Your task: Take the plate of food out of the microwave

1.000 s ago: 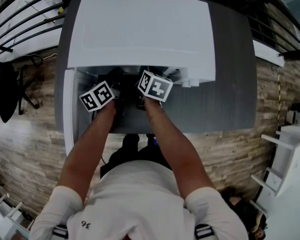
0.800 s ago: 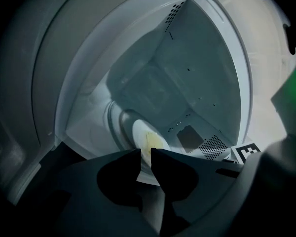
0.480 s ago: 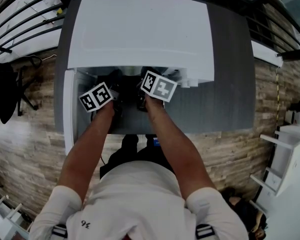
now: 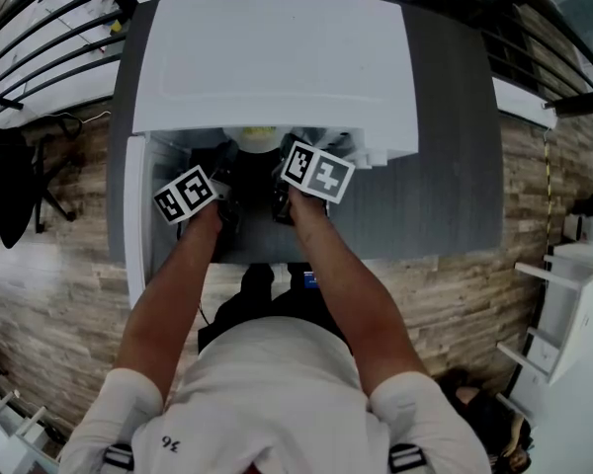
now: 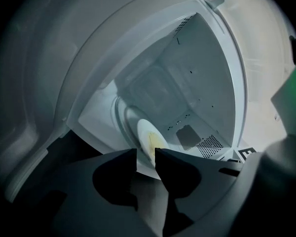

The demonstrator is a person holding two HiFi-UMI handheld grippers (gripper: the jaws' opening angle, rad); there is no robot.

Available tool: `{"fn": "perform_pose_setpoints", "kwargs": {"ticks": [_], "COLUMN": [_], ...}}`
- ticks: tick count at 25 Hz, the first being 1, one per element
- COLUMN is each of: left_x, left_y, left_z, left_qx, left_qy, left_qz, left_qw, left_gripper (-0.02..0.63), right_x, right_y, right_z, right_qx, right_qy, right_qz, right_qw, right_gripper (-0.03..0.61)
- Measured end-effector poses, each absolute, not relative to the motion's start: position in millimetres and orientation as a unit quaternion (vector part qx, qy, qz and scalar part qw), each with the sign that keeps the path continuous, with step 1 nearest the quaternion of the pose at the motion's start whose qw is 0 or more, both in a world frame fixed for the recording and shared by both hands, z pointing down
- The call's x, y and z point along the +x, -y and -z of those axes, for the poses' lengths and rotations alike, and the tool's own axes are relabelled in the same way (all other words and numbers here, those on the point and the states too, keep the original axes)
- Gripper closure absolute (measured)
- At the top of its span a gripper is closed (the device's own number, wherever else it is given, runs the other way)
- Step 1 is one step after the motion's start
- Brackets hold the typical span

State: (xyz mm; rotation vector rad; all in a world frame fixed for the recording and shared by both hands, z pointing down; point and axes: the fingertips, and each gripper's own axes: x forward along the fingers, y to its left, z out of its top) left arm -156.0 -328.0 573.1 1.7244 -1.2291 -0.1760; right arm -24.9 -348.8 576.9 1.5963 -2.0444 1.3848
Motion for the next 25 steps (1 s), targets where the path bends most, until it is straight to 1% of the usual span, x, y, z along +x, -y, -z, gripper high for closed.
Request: {"fn": "perform_pose_setpoints", "kwargs": {"ticks": [8,10,13,21,23,25], "left_x": [-154,-152,-150,-147,-146,-145], "left_y": [332,330,330,326,326,327], "left_z": [-579,-580,-581,-581,-582,-581], "left_qx": [0.706,0.705,0.707,0.71,0.711,0.712], "left_qy": [0.495,0.492,0.489,0.482,0.48,0.48], "left_qz": [0.08,0.08,0.078,0.074,0.074,0.073], "left_qw": [0.5,0.504,0.504,0.508,0.509,0.508], "left_gripper": [0.516,0.515,0.515,0.515,0.515,0.516], "right_x": [-23,-23,-26,-34,-35,-34], "right_y": [342,344,349,357,358,358], "right_z": [-583,-584,-587,-591,-589,-588], "right_qx": [0.533,0.53,0.53,0.533,0.53,0.526], "right_qy": [0.68,0.678,0.674,0.661,0.666,0.669], "right_qz": [-0.498,-0.505,-0.511,-0.522,-0.519,-0.518], "right_qw": [0.079,0.069,0.068,0.08,0.085,0.087], "right_gripper": [0.574,0.512,0.476,0.477,0.529,0.534]}}
